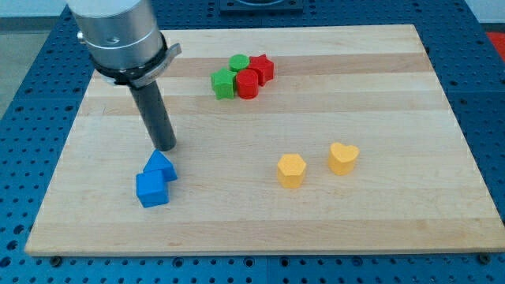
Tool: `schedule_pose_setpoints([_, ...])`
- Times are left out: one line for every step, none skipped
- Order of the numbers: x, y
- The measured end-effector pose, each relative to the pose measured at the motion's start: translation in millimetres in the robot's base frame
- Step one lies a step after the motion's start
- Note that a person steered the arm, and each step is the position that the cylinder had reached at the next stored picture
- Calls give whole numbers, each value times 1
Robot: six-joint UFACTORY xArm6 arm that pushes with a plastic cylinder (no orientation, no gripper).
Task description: Move the hexagon into the yellow heart
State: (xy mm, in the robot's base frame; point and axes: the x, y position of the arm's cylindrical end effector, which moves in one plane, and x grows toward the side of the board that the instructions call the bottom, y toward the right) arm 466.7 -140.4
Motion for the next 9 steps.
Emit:
schedule_pose_setpoints([10, 13])
schedule_pose_setpoints([29, 14])
schedule_pose_setpoints([48, 24])
schedule_pose_setpoints([54, 64])
schedule_pose_setpoints([54, 106])
schedule_pose_setpoints([54, 154])
schedule_pose_setpoints([54, 190])
schedule_pose_setpoints([54, 195])
schedule_pose_setpoints([33, 175])
